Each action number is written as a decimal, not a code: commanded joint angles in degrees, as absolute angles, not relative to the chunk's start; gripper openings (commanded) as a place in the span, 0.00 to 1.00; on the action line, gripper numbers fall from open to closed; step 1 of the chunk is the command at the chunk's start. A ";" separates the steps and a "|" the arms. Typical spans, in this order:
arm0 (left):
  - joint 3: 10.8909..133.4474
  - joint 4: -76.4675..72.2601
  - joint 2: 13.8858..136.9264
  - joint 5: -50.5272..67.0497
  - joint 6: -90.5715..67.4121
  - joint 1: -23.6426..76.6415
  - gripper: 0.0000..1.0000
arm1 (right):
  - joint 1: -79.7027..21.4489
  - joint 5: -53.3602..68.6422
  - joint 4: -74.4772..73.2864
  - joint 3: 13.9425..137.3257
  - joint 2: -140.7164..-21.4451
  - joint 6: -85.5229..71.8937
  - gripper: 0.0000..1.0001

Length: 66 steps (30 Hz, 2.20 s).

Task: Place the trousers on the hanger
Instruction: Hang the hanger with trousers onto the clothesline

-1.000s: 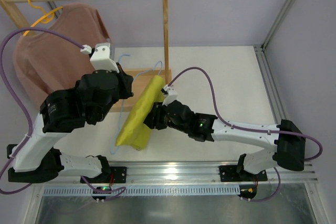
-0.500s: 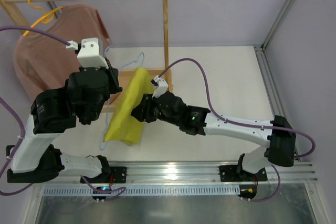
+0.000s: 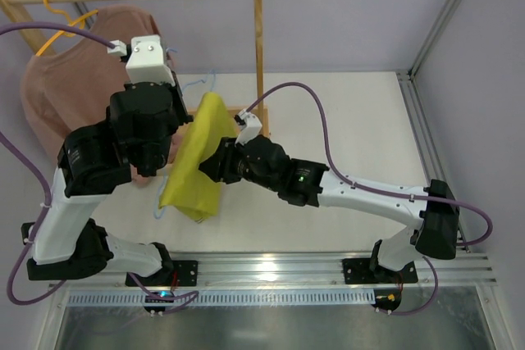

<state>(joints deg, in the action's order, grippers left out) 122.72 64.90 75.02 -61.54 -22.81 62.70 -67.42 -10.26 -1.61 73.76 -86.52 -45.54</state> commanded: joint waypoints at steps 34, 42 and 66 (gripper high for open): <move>138.08 38.15 88.85 -35.77 -8.44 35.86 0.00 | -62.06 -6.33 -3.42 94.21 -100.63 -39.38 0.39; 139.21 32.00 92.46 -32.87 -7.21 31.29 0.00 | -61.61 -2.64 -1.15 86.42 -94.16 -37.62 0.39; 137.74 27.51 96.68 -31.20 -4.39 24.96 0.00 | -63.55 2.90 8.00 54.49 -63.02 -42.80 0.40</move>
<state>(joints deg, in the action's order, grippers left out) 138.34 36.14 97.76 -32.34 -4.23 25.98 -63.53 3.60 4.32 55.16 -65.73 -42.26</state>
